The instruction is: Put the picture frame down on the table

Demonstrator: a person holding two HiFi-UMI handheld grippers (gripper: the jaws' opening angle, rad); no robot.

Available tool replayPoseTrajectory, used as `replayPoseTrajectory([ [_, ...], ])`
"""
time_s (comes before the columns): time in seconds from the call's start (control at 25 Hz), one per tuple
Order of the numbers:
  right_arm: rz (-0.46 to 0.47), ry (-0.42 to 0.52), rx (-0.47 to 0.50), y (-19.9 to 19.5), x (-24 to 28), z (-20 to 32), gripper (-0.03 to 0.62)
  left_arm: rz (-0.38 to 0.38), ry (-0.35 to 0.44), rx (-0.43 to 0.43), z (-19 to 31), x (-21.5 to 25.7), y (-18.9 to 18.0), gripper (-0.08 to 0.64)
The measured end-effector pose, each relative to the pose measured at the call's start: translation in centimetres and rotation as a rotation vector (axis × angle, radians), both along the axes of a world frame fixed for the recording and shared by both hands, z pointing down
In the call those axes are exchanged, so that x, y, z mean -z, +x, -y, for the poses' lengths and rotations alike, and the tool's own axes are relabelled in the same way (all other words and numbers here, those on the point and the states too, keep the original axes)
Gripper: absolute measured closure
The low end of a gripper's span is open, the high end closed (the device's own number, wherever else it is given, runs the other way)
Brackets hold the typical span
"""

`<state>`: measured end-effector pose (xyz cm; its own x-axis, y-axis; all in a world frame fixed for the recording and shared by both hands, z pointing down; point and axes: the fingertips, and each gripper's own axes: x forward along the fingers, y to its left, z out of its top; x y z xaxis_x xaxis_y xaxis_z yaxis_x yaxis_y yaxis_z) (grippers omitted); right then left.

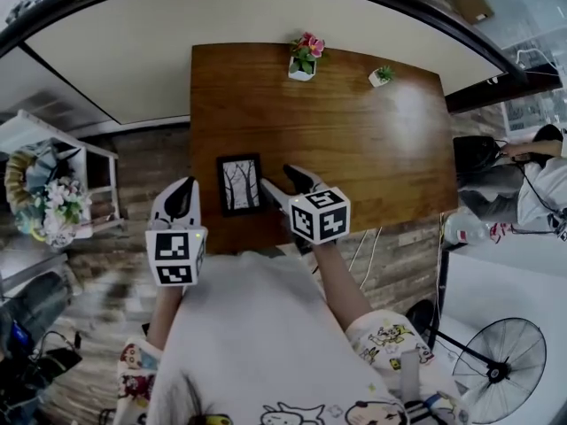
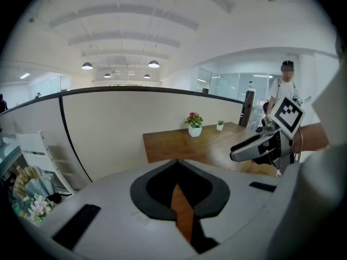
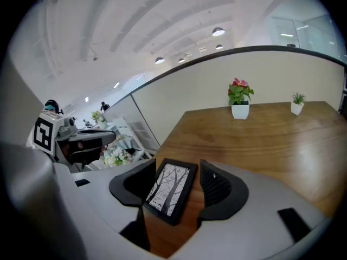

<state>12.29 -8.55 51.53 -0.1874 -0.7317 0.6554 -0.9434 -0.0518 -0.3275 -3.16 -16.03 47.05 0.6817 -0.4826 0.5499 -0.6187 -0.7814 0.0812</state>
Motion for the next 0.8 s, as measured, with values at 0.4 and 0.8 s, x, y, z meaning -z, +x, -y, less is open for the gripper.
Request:
replayPoseTrajectory([
  [0.4, -0.072, 0.146, 0.041, 0.5, 5.2, 0.0, 0.361, -0.025, 0.057, 0.015, -0.4, 2.6, 0.3, 0.557],
  [0.8, -0.153, 0.278, 0.05, 1.3, 9.2, -0.3, 0.461, -0.054, 0.082, 0.034, -0.1, 4.6, 0.3, 0.557],
])
